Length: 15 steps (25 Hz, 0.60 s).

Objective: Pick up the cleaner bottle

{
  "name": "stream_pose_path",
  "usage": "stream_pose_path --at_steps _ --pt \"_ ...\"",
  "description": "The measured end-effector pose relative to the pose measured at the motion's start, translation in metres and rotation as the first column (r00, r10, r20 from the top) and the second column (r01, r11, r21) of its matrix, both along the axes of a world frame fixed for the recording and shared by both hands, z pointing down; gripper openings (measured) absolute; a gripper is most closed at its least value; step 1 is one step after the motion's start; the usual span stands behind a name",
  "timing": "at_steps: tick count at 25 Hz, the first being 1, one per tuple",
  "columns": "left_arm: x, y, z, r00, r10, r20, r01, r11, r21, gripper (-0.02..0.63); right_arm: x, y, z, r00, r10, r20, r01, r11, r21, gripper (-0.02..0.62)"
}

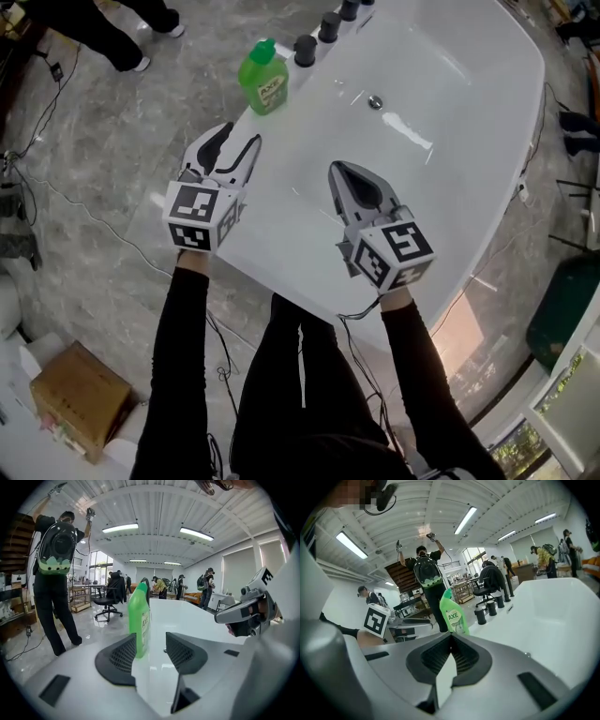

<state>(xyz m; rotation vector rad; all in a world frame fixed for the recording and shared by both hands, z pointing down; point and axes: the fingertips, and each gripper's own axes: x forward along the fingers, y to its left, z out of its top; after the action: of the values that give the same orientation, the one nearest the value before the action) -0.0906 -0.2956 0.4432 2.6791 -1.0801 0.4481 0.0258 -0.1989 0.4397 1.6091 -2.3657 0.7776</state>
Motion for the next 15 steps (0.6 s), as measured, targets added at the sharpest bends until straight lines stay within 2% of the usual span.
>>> stream_pose_path --at_steps 11,15 --pt "0.007 -0.052 0.050 0.999 0.012 0.031 -0.012 1.000 -0.012 0.219 -0.012 -0.032 0.046 1.000 -0.013 0.020 0.014 0.999 -0.030 0.002" --pt "0.011 -0.061 0.058 1.000 0.023 0.009 -0.022 0.999 -0.023 0.219 -0.017 -0.036 0.057 0.999 -0.015 0.030 0.016 0.999 -0.036 0.000"
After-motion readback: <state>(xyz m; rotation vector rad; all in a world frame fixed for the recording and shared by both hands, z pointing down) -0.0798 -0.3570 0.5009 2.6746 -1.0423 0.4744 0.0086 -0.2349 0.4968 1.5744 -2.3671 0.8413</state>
